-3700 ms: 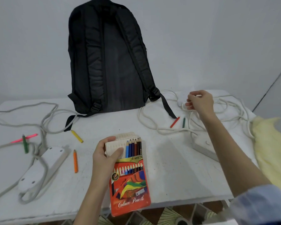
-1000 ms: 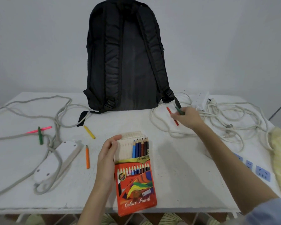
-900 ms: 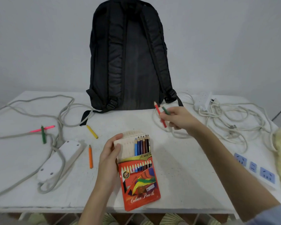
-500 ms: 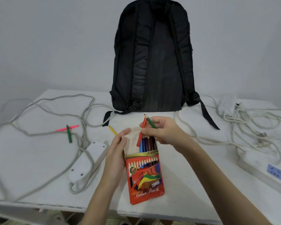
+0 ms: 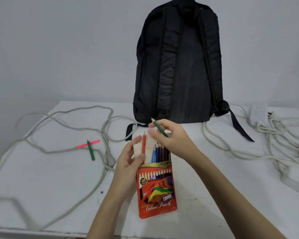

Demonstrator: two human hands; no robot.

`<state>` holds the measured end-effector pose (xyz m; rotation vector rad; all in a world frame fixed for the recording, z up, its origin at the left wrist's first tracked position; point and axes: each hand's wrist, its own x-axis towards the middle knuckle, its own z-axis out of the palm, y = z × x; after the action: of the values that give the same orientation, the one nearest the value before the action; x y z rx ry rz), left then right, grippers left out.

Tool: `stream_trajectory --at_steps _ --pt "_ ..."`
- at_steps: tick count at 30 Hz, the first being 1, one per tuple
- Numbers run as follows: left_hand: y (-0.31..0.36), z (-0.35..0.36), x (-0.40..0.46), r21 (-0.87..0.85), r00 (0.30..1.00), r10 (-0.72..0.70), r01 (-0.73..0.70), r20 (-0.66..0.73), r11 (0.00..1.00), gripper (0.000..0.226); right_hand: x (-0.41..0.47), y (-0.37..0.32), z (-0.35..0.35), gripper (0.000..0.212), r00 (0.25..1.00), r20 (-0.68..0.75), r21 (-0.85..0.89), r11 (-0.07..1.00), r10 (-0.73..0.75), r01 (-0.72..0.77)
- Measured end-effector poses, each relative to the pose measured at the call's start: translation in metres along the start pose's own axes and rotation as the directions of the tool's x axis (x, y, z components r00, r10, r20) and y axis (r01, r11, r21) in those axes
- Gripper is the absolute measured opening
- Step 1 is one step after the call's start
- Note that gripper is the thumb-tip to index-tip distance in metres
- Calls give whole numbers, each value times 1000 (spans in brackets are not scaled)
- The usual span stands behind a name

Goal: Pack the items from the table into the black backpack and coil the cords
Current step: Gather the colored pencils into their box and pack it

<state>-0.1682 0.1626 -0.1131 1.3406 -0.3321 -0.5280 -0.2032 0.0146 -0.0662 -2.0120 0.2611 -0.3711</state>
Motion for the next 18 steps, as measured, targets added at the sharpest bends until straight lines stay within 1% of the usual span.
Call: stream_trajectory --at_steps 1,2,3,4,6,8,11,13,15,18 --pt "2 -4 1 -4 1000 -14 14 -4 1000 38 2 -4 1 16 1000 2 125 992 25 -26" --pt "3 -7 2 -4 1000 -28 28 -8 1000 39 3 -6 1 18 999 18 225 973 42 -45" --pt "4 -11 3 -2 999 -38 38 -11 999 39 4 -9 2 20 998 35 278 959 47 -55" --pt "5 -14 4 1 999 -39 39 -14 999 40 4 -10 3 19 998 43 297 954 38 -49" --pt "8 -20 6 7 1000 -29 29 -12 1000 40 3 -12 8 14 1000 15 308 951 -17 11" --pt "11 -27 8 15 1000 -25 25 -3 1000 41 7 -12 16 11 997 -45 271 959 -70 80" --pt "14 -38 9 22 999 -33 33 5 999 40 13 -10 27 12 991 -101 169 980 -91 108" --pt "17 -45 10 25 999 -34 34 6 999 41 17 -9 35 17 988 -118 133 985 -95 110" --pt "19 -51 10 27 999 -33 33 4 999 41 20 -9 43 26 985 -124 58 990 -120 128" --pt "21 -61 8 29 999 -33 34 -16 999 40 24 -10 56 23 984 -107 -59 989 -143 138"
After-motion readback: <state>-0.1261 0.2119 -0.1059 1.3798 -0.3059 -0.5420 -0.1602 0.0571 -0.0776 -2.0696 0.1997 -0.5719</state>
